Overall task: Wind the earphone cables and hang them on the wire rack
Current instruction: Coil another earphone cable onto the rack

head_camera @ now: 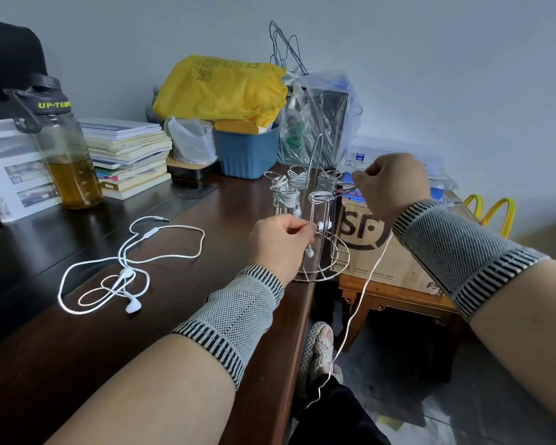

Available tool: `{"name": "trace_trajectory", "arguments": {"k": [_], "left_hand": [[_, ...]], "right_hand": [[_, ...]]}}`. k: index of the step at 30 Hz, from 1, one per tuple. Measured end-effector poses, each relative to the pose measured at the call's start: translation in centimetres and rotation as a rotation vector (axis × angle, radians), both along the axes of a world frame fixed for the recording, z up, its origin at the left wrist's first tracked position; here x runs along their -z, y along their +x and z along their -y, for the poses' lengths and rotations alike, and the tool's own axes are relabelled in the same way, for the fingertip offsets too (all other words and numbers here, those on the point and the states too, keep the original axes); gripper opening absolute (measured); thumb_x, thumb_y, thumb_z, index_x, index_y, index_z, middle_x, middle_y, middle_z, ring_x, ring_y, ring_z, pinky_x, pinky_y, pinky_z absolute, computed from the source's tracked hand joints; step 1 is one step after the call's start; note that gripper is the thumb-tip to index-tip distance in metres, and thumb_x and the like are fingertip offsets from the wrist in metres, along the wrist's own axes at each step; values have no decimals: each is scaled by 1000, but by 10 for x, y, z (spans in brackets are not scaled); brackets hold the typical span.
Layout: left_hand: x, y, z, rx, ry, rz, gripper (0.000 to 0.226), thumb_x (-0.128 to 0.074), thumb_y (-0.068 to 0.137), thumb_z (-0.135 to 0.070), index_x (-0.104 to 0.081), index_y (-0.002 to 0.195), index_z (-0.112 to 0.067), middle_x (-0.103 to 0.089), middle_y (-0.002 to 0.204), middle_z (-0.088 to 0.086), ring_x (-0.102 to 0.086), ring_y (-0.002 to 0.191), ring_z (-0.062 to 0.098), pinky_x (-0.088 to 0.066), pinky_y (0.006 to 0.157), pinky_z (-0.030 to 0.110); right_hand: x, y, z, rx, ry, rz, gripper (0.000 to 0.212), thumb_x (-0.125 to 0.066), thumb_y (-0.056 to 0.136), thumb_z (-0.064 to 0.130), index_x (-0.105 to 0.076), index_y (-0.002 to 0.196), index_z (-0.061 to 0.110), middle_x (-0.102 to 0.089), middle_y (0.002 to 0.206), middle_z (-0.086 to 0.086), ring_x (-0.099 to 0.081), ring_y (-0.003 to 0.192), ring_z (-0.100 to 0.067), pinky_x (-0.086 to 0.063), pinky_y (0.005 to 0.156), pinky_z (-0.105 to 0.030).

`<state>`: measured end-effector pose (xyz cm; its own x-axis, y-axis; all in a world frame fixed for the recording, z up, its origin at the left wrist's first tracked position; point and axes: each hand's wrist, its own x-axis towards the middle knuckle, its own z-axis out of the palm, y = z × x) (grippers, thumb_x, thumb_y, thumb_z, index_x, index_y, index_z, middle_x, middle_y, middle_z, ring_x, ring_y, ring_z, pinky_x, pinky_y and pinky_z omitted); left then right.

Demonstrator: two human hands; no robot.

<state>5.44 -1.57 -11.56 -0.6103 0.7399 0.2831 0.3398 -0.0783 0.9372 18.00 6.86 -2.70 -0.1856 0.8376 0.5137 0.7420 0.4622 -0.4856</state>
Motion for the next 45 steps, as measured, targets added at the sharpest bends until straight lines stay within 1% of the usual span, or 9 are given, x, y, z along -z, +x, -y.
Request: {"name": "trace_trajectory", "arguments": {"k": [9,13,18,24,28,32,36,42,45], "left_hand": [[0,1,0,-4,-4,-31,17,-71,85,-24,-70,68,-24,-72,65,-7,-62,62,3,-51,68,21],[0,-1,-2,-15,6,-68,25,-71,85,-24,-66,61,-28,-69,61,-11,-63,62,3,-51,69,20],[1,0,-3,-9,-4,-82,30,-70,83,-18,-62,55,-27,-59,47,-16,-50,42,-3,-38,51,17],[5,-1,-7,-25,36,-20,40,-72,76,-12,-52,43,-21,-45,38,-4,-42,40,1,-34,50,17],[5,-1,-9,-19,25,-34,20,-64,63,-33,-58,44,-25,-54,46,-9,-43,49,8,-40,56,24],[6,-5,-8,-1,3,-89,24,-74,81,-20,-66,60,-28,-66,58,-7,-59,55,11,-51,61,27],[4,-2,-4,-1,40,-39,19,-73,82,-19,-72,64,-25,-71,62,-4,-67,54,9,-57,66,27],[3,0,-2,4,31,-9,21,-73,81,-22,-70,61,-27,-72,62,-4,-71,59,16,-61,72,38],[2,0,-2,7,18,-15,19,-72,83,-22,-71,64,-25,-71,60,-3,-68,53,10,-57,65,28]], "right_hand": [[-20,-34,23,-219,-217,-146,30,-67,87,26,-69,70,1,-60,57,-6,-42,30,-3,-34,36,-17],[-9,-36,39,-242,-74,29,25,-55,91,17,-73,84,1,-70,79,-19,-61,63,-27,-49,58,-31],[3,-32,57,-230,231,245,25,-48,90,16,-72,96,10,-68,95,-9,-60,80,-24,-47,71,-27],[22,-29,68,-233,360,332,29,-38,96,27,-63,98,11,-41,88,-1,-51,73,-28,-35,62,-30],[50,-23,68,-290,419,346,18,-51,90,18,-66,93,9,-52,85,-5,-56,59,-30,-32,54,-29],[69,-13,55,-338,442,174,20,-58,81,18,-74,87,9,-60,73,-5,-59,50,-28,-47,43,-30],[65,1,44,-313,216,-74,20,-62,92,25,-77,89,12,-67,71,-1,-58,57,-15,-52,57,-26],[53,9,26,-194,-152,-350,20,-66,88,32,-74,85,14,-67,63,1,-51,47,-6,-48,49,-25],[36,6,23,-211,-209,-343,15,-66,88,24,-71,78,14,-63,60,1,-45,39,-4,-39,39,-20]]}}
